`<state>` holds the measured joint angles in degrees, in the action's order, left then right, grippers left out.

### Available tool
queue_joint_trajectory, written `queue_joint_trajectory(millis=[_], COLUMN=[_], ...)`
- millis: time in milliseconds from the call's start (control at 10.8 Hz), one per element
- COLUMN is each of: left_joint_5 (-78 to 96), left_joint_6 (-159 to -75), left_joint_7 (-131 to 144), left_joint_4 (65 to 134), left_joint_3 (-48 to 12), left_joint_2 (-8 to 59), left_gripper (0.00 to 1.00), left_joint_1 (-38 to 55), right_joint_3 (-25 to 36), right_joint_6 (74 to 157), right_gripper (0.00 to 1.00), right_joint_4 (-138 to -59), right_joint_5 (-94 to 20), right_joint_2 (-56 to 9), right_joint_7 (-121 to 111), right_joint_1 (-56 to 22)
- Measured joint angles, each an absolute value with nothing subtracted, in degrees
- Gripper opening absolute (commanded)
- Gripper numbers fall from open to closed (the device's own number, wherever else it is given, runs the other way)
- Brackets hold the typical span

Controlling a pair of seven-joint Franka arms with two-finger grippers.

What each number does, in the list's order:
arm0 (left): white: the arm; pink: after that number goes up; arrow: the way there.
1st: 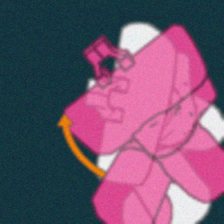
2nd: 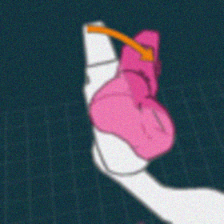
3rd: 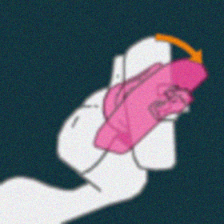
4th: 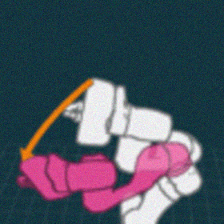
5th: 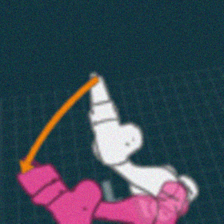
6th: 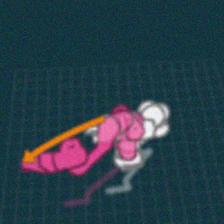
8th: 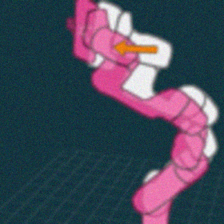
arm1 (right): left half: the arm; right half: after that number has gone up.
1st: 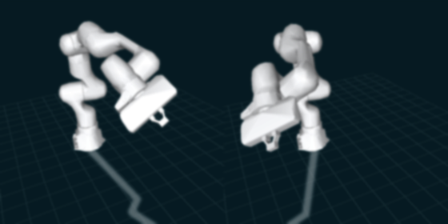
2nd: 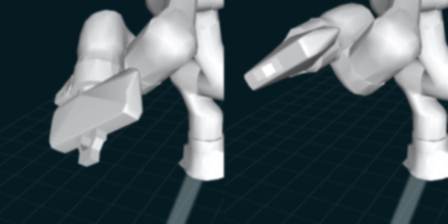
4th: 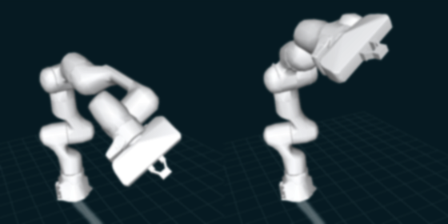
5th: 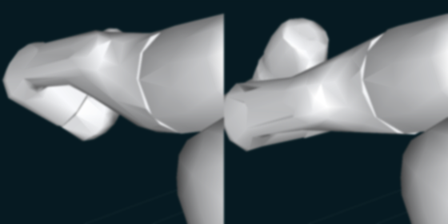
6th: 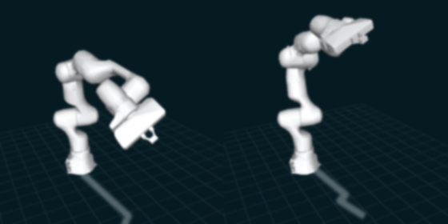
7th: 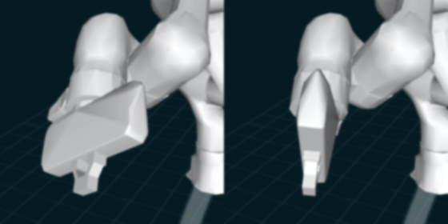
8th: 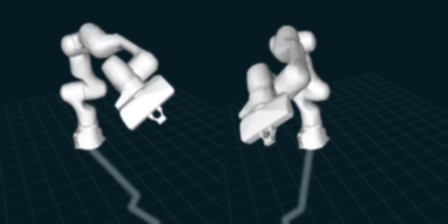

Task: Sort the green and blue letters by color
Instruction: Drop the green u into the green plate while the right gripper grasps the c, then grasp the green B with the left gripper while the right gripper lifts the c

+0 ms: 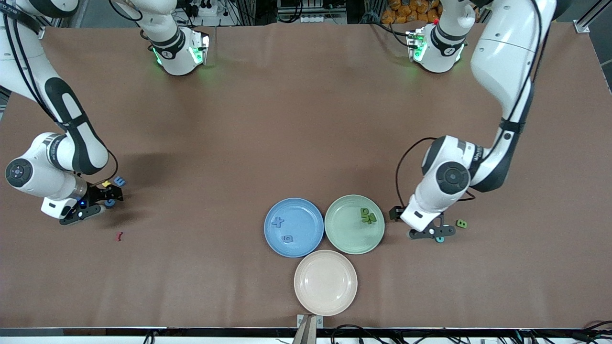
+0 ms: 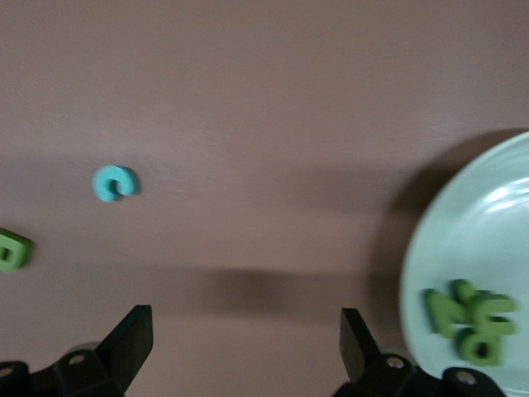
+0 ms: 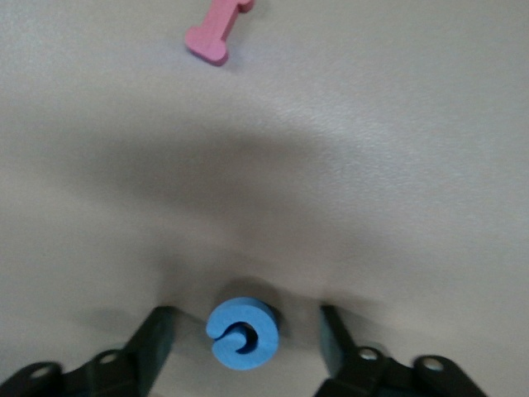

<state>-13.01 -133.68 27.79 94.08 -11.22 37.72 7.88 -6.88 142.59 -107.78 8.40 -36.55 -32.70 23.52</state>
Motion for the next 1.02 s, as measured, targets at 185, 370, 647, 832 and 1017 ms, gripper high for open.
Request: queue_joint_trajectory(millis=[185,370,647,832,1017], left_joint_5=[-16.6,-17.1,-17.1,-17.1,-17.1], left_joint_6=[-133.7,-133.7,-133.7,-135.0,-137.6], left_joint_7=[19.6,9.3,-4.3,-9.8,-11.0], left_joint_4=[95.4,96.0,96.6,96.8,97.2], left_joint_3=[-13.9,-15.2,-17.9,-18.0,-18.2], left_joint_2=[37.6,37.6,37.7,38.3,39.5], left_gripper=[1.0,1.0,1.0,1.0,1.0], left_joint_1=[1.6,-3.7,-12.3,-14.7,-15.2], right_joint_3=[-6.9,-7.0,-7.4,-8.8,-9.4], right_joint_6=[142.1,141.9,141.9,139.2,134.6], right_gripper=[0.0,0.0,0.0,0.0,0.0], right_joint_4=[-107.3,-107.0,-106.9,-104.8,-100.0], right_joint_5=[8.4,8.4,8.4,7.9,5.7], right_joint_2=[-36.3,-36.2,-36.2,-36.3,-36.3], right_joint_7=[-33.3,-34.4,-34.5,-34.1,-31.4], right_joint_1=[24.1,24.4,24.4,23.6,20.4])
